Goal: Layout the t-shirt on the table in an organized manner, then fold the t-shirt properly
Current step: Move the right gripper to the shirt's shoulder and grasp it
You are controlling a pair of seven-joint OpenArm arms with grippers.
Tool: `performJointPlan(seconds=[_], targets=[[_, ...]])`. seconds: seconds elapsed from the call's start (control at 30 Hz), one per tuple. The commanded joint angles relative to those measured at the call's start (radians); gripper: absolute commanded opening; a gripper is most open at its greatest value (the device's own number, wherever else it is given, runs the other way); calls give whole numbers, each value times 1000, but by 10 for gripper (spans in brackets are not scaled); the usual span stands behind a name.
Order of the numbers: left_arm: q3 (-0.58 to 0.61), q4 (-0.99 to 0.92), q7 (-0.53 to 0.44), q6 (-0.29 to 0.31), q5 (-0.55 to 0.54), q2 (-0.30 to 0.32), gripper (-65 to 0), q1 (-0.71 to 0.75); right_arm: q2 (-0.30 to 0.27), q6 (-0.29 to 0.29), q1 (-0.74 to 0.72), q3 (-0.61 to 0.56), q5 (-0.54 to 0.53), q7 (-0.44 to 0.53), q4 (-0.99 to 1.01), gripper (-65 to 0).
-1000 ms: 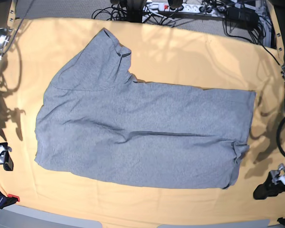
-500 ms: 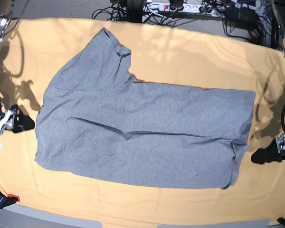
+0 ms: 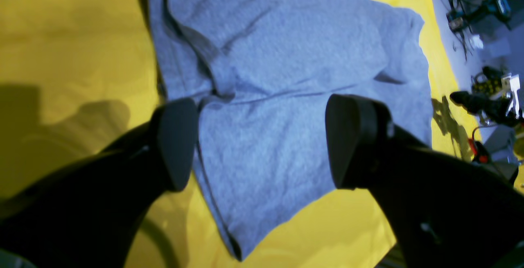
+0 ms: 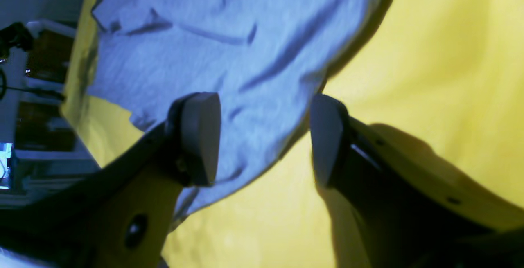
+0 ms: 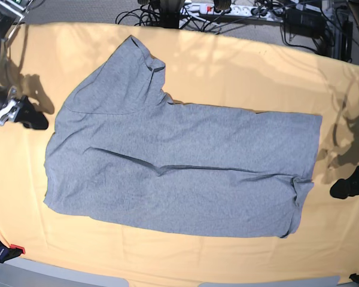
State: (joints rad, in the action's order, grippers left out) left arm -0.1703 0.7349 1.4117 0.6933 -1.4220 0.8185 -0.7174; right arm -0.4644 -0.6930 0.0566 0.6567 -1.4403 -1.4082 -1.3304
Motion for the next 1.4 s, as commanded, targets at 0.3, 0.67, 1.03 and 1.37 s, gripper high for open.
performJointPlan(seconds=[0.3, 0.67, 1.03, 1.37], targets=[[-8, 14, -15, 5, -31, 38, -158, -28, 81, -5, 90, 6, -22, 12, -17, -294], [-8, 14, -15, 5, -37, 50, -158, -28, 171, -5, 95, 4, 10, 12, -17, -294], [-8, 14, -15, 5, -62, 94, -158, -28, 176, -5, 94, -89, 234, 73, -17, -295], [-8, 14, -15, 5, -62, 99, -158, -28, 173, -5, 80, -100, 413, 61, -192, -608]])
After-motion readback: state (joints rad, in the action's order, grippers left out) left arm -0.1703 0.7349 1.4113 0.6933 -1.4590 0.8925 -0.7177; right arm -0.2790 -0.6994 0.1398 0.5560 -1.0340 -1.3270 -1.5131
